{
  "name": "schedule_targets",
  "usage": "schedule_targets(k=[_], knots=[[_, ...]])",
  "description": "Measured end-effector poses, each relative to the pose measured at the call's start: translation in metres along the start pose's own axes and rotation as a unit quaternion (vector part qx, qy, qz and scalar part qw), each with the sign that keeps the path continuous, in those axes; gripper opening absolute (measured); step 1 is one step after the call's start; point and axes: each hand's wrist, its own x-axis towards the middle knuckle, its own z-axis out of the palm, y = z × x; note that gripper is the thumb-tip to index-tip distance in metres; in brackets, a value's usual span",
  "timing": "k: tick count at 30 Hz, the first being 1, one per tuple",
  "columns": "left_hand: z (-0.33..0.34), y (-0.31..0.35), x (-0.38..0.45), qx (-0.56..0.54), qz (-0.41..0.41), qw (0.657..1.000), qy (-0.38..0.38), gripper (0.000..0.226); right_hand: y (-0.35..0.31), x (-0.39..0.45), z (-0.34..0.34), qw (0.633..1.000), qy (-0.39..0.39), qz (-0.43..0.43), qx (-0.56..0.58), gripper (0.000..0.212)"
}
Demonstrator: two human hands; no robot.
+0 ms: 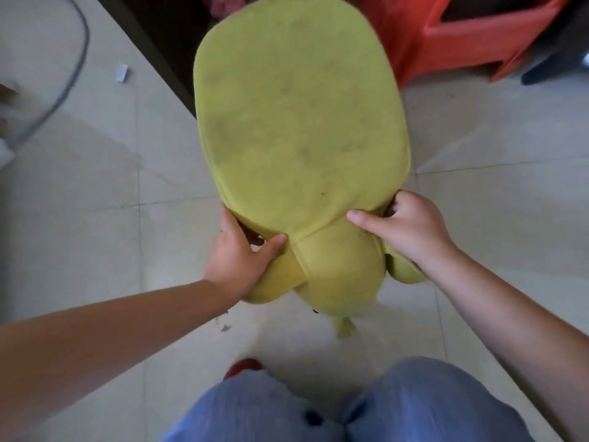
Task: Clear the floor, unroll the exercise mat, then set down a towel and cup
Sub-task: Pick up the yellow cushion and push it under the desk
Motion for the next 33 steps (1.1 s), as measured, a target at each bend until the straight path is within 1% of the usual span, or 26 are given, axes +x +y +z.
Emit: schedule_targets(k=[2, 4, 6, 8, 9, 11, 12, 13, 14, 15, 16, 17, 21, 24, 26, 30, 33], knots=[[-0.007, 0.011, 0.024, -0.005, 0.018, 1.000, 0.021, 0.079, -0.014, 0.019, 0.002, 1.000, 0.016, -0.012, -0.003, 0.059], [-0.014, 0.023, 0.043, -0.018, 0.020, 0.998, 0.052, 0.076, -0.032, 0.035, 0.006, 0.999, 0.024, -0.019, -0.020, 0.061], [-0.021, 0.039, 0.058, 0.012, 0.011, 0.997, 0.080, 0.078, -0.050, 0.044, 0.008, 0.999, 0.031, -0.008, -0.042, 0.061], [-0.028, 0.055, 0.070, 0.095, 0.022, 0.991, 0.095, 0.074, -0.064, 0.053, 0.012, 0.997, 0.050, 0.001, -0.057, 0.062], [-0.031, 0.062, 0.075, 0.159, 0.046, 0.981, 0.097, 0.068, -0.069, 0.057, 0.013, 0.996, 0.063, 0.007, -0.064, 0.065], [-0.041, 0.074, 0.090, 0.284, 0.090, 0.951, 0.081, 0.061, -0.080, 0.066, 0.015, 0.990, 0.115, 0.016, -0.081, 0.072], [-0.045, 0.079, 0.099, 0.334, 0.100, 0.935, 0.065, 0.060, -0.083, 0.071, 0.016, 0.983, 0.153, -0.019, -0.103, 0.074], [-0.049, 0.084, 0.106, 0.379, 0.105, 0.918, 0.052, 0.059, -0.086, 0.074, 0.018, 0.966, 0.182, -0.096, -0.154, 0.071], [-0.052, 0.089, 0.112, 0.420, 0.110, 0.900, 0.039, 0.059, -0.087, 0.079, 0.019, 0.940, 0.181, -0.186, -0.221, 0.063], [-0.054, 0.094, 0.117, 0.453, 0.114, 0.884, 0.025, 0.059, -0.086, 0.083, 0.020, 0.914, 0.153, -0.260, -0.270, 0.055], [-0.057, 0.098, 0.120, 0.476, 0.118, 0.872, 0.010, 0.060, -0.085, 0.087, 0.018, 0.901, 0.112, -0.296, -0.297, 0.050], [-0.060, 0.100, 0.121, 0.492, 0.120, 0.862, -0.004, 0.060, -0.086, 0.091, 0.015, 0.898, 0.080, -0.301, -0.311, 0.049], [-0.074, 0.106, 0.124, 0.544, 0.153, 0.825, -0.032, 0.051, -0.093, 0.093, 0.002, 0.894, 0.029, -0.278, -0.351, 0.054], [-0.081, 0.112, 0.126, 0.568, 0.184, 0.801, -0.048, 0.043, -0.105, 0.091, -0.004, 0.891, -0.017, -0.237, -0.387, 0.059], [-0.089, 0.116, 0.129, 0.566, 0.201, 0.798, -0.056, 0.038, -0.120, 0.090, -0.009, 0.885, -0.037, -0.209, -0.414, 0.061], [-0.094, 0.121, 0.131, 0.546, 0.201, 0.809, -0.087, 0.027, -0.147, 0.087, -0.016, 0.869, -0.079, -0.152, -0.464, 0.065], [-0.089, 0.127, 0.134, 0.548, 0.212, 0.805, -0.086, 0.015, -0.158, 0.088, -0.017, 0.865, -0.095, -0.112, -0.480, 0.068]])
